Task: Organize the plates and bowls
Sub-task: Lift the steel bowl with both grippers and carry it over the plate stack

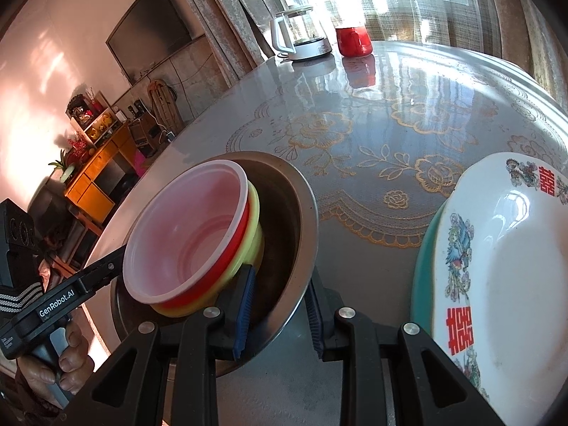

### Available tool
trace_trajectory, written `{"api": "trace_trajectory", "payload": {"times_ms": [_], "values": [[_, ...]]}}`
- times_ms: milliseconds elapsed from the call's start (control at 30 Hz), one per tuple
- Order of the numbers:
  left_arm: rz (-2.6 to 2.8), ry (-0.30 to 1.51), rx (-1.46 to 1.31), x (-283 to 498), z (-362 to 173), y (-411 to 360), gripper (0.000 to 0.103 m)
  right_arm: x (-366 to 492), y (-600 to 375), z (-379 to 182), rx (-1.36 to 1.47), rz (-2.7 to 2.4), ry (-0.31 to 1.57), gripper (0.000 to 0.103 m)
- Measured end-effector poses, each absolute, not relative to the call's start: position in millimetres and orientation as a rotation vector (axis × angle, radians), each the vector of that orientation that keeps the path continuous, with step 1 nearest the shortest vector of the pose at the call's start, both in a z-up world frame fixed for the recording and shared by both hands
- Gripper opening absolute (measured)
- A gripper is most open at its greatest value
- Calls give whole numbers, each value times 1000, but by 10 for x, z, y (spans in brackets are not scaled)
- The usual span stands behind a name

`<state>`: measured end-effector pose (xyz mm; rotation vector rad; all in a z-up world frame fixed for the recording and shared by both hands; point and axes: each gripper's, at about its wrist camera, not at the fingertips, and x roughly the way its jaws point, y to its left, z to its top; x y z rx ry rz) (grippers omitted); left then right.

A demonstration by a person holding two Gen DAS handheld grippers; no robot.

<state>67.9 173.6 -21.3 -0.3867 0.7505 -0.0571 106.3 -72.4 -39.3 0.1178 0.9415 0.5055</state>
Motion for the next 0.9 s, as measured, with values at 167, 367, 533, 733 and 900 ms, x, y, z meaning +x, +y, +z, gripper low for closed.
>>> {"api": "trace_trajectory", "payload": {"times_ms": [167,367,533,733,900], "values": [[-106,720,-363,587,-194,1641,24,1024,-681,-380,84,507,932,24],[-123,731,-360,513,-198,1613,24,993,-709,-376,78,498,928,24],[-126,727,-346,438,-180,1563,24,956,-758,-379,82,501,927,23],[-112,724,-317,384,-155,1501,25,948,-807,-384,96,509,927,23],[-97,722,-294,325,-133,1436,25,929,-825,-396,97,515,939,23]]}}
